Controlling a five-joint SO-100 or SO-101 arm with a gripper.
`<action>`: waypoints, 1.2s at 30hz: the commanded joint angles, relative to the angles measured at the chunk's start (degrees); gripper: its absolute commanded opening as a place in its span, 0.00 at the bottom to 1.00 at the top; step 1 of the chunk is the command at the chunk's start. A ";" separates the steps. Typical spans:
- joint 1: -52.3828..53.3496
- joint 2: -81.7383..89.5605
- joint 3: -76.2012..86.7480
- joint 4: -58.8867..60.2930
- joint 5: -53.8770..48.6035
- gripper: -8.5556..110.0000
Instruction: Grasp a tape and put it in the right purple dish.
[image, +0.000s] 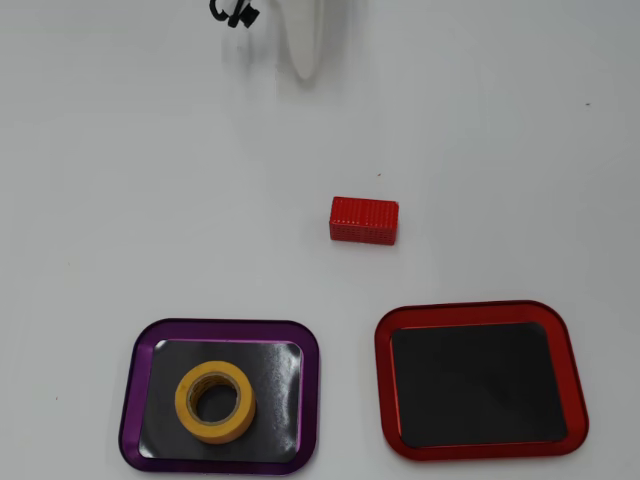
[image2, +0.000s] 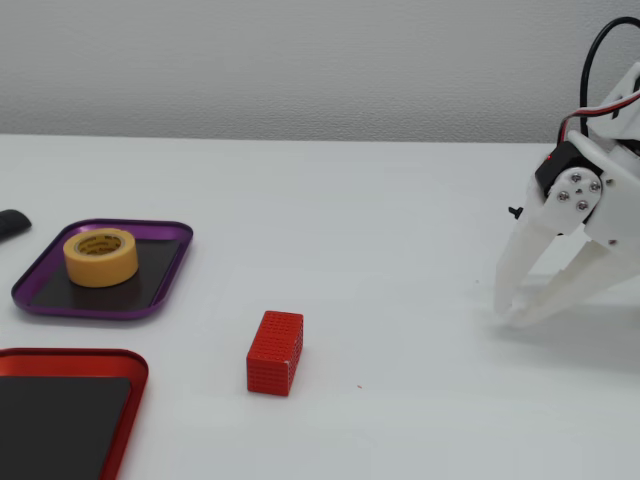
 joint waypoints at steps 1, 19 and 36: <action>3.43 5.19 0.18 0.79 -0.18 0.07; 3.78 5.19 0.18 0.79 0.09 0.07; -2.37 5.27 0.18 0.70 -0.44 0.07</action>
